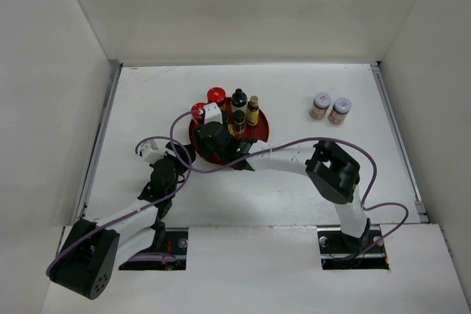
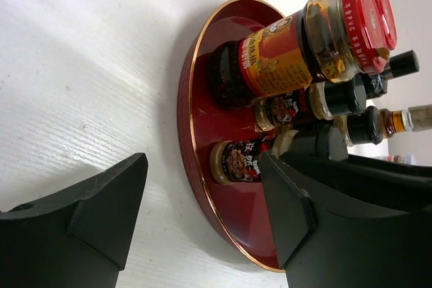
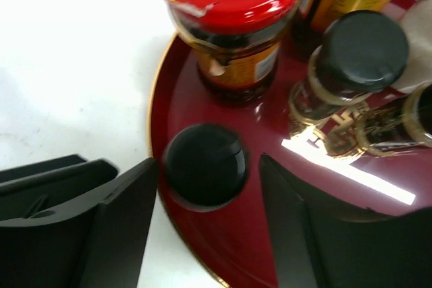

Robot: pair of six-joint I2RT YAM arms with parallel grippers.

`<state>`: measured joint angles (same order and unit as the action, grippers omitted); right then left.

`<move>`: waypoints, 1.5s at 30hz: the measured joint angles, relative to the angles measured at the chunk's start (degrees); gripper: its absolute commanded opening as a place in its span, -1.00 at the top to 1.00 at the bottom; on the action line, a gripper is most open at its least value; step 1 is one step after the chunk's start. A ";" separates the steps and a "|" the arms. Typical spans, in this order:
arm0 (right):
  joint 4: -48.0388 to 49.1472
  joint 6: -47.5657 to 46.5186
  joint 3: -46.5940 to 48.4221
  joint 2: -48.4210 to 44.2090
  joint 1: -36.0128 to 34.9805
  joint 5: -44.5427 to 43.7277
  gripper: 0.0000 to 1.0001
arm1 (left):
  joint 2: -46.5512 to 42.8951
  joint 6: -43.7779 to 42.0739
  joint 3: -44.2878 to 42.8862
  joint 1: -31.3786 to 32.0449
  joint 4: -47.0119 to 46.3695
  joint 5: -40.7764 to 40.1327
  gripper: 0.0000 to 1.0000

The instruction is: Organize the condiment bottles

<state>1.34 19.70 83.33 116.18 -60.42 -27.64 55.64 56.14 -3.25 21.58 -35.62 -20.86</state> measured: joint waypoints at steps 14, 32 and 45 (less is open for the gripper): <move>0.48 1.57 -11.67 -13.77 -0.31 -0.24 -0.61 | 0.09 -0.02 0.04 0.33 0.04 -0.02 -0.32; 3.13 4.07 -30.56 -30.51 40.11 -4.96 -0.69 | 0.09 -0.17 0.04 2.27 0.04 -0.07 -0.34; 2.71 2.25 -20.46 -18.14 47.74 -1.55 -0.78 | 1.22 -0.31 0.04 3.23 0.11 -0.17 -0.34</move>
<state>4.05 21.96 62.87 98.04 -12.69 -29.19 56.86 55.83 -3.20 24.82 -35.51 -21.04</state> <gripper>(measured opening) 0.884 0.670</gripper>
